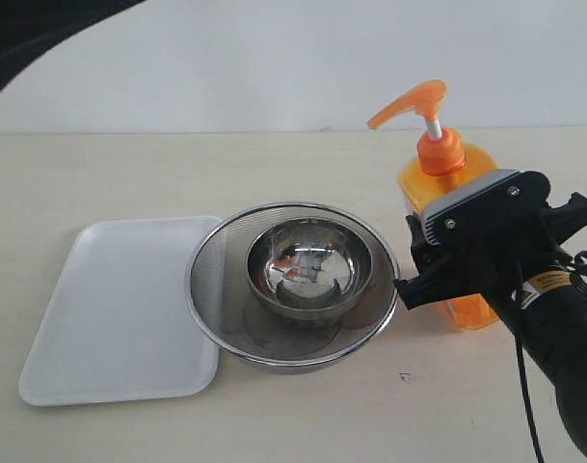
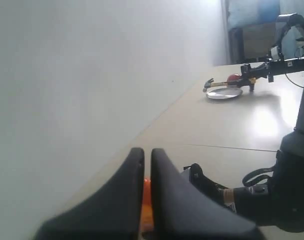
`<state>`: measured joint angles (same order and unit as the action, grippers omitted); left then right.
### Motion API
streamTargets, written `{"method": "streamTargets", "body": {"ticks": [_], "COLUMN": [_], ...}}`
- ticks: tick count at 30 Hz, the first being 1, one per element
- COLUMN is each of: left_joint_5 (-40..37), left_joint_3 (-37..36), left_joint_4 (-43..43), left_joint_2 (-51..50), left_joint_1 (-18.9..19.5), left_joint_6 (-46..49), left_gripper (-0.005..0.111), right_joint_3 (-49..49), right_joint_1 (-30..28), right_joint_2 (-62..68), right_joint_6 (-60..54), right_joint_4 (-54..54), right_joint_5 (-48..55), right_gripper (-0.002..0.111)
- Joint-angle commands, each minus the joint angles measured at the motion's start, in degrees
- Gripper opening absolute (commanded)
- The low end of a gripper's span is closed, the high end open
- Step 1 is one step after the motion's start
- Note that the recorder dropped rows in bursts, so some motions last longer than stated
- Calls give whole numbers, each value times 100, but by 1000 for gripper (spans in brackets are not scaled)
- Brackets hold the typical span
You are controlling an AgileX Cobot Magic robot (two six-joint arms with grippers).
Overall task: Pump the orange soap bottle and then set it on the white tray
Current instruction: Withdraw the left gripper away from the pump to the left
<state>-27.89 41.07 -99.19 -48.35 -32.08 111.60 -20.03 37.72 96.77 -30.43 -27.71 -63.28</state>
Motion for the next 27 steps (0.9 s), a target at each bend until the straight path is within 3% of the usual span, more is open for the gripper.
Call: {"method": "streamTargets", "body": {"ticks": [1,9,16,23,27], "left_joint_5": [530,519,437,451,1419], "left_joint_3": [-731,-1653,-2600,-3024,-3280], "left_joint_4": [-76,-76,-76,-76,-76], "left_joint_2": [1146,2305,2393,2393,2393], "left_joint_1": [-45,-45,-45,-45,-45], "left_joint_6": [-41,-417,-430,-411,-624], "left_gripper": [5,5,5,5,5], "right_joint_3": [-14,-14,-14,-14,-14], "right_joint_1": [10,10,10,10,10], "right_joint_2": [-30,-30,-30,-30,-30], "right_joint_6": [429,788,1175,1475,1489], "right_joint_4": [-19,-314,-327,-468,-531], "right_joint_5": [65,56,183,217,223], "right_gripper": [0,0,0,0,0]}}
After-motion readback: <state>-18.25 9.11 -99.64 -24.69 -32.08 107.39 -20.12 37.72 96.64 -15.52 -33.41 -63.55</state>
